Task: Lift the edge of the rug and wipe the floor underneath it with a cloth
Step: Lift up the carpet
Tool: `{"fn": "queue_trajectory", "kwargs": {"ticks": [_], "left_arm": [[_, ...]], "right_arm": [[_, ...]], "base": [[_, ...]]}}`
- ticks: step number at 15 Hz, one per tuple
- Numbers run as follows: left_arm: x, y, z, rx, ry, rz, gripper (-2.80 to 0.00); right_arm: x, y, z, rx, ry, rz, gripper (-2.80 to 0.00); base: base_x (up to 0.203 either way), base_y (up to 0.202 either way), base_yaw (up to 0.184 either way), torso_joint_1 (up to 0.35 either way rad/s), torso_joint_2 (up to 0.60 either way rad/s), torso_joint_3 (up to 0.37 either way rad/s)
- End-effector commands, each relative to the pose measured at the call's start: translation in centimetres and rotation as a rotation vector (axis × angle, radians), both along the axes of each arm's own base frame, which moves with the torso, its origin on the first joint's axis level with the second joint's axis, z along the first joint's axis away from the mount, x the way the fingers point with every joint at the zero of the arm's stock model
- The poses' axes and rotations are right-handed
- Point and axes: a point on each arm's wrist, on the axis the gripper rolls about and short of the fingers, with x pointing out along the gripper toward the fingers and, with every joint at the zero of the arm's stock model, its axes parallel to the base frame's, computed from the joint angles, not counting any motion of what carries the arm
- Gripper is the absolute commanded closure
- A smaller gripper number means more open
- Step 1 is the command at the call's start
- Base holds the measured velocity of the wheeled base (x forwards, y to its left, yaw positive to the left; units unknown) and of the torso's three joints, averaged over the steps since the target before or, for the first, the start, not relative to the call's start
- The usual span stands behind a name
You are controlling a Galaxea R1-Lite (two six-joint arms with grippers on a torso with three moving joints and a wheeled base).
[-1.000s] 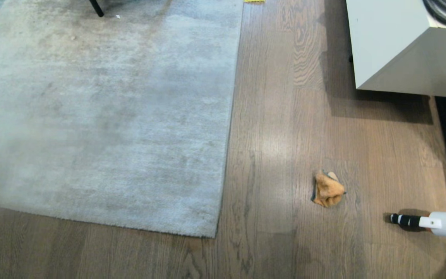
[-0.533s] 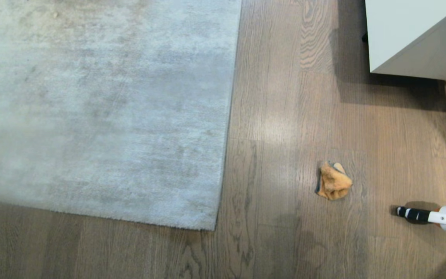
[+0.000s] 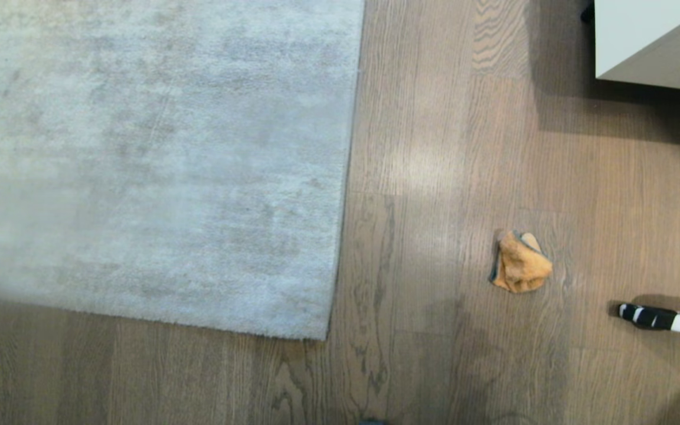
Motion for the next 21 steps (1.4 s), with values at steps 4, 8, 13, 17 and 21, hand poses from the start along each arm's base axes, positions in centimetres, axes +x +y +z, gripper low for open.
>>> {"fn": "queue_trajectory", "kwargs": {"ticks": [4,8,13,17,21], "left_arm": [[0.02,0.00,0.00,-0.001,0.003,0.000,0.00],[0.02,0.00,0.00,-0.001,0.003,0.000,0.00],[0.02,0.00,0.00,-0.001,0.003,0.000,0.00],[0.02,0.00,0.00,-0.001,0.003,0.000,0.00],[0.02,0.00,0.00,-0.001,0.003,0.000,0.00]], "right_arm": [[0.00,0.00,0.00,-0.001,0.000,0.000,0.00],[0.00,0.00,0.00,-0.001,0.000,0.000,0.00],[0.00,0.00,0.00,-0.001,0.000,0.000,0.00],[0.00,0.00,0.00,-0.001,0.000,0.000,0.00],[0.00,0.00,0.00,-0.001,0.000,0.000,0.00]], "base": [[0.000,0.000,0.000,0.006,0.00,-0.195],[0.000,0.000,0.000,0.001,0.00,-0.198],[0.000,0.000,0.000,0.004,0.00,-0.190],[0.000,0.000,0.000,0.003,0.00,-0.200],[0.000,0.000,0.000,0.002,0.00,-0.200]]}}
